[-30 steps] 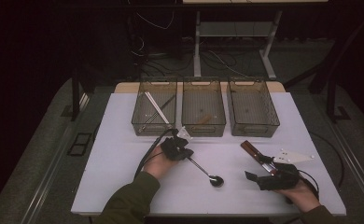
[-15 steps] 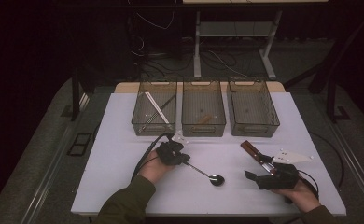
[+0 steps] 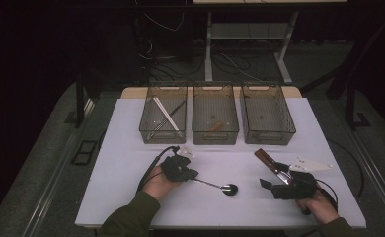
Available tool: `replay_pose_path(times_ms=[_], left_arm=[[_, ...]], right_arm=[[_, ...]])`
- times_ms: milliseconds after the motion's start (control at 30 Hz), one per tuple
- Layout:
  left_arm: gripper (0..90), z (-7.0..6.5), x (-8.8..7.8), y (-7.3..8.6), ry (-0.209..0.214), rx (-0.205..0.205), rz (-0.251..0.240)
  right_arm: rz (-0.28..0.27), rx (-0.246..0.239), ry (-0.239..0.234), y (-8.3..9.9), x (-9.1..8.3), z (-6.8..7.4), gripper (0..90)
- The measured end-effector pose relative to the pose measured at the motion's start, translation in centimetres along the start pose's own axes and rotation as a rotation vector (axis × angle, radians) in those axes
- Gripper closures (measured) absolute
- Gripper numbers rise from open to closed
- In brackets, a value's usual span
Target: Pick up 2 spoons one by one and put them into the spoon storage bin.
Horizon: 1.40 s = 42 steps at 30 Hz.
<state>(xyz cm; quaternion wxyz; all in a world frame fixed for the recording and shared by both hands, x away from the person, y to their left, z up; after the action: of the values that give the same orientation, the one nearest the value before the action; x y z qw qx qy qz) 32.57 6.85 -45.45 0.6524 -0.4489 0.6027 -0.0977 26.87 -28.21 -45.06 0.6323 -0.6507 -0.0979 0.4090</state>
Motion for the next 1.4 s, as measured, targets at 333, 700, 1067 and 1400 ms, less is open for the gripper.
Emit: replay_pose_path(times_ms=[333, 700, 1067, 1400], left_arm=[[89.6, -1.0, -0.7, 1.0, 0.019, -0.025, -0.014], [88.9, -1.3, -2.0, 2.0, 0.014, -0.032, -0.058], [46.7, -0.8, -5.4, 2.9, -0.061, 0.024, -0.287], [17.5, -0.6, -6.8, 4.8, -0.084, -0.027, -0.378]], right_arm=[[0.003, 0.004, -0.004, 0.1, 0.2, 0.0, 14.2], [0.022, -0.013, -0.012, 0.2, 0.6, 0.7, 14.2], [-0.023, 0.012, -0.012, -0.4, 0.1, 0.7, 14.2], [-0.007, -0.022, -0.038, -1.1, 0.6, 1.7, 14.2]])
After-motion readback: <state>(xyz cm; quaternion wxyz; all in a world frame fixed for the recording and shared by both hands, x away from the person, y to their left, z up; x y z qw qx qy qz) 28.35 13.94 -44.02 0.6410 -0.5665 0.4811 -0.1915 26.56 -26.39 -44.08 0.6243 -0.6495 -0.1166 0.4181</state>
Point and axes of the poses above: each handheld gripper's, and its own axes: x roughly forward along the jaws, y roughly out of its underside, z roughly to its left, the point moved 2 cm from there along x, roughly forward along the jaws, and after that the axes turned 8 degrees about -z, right-handed, at the moved point
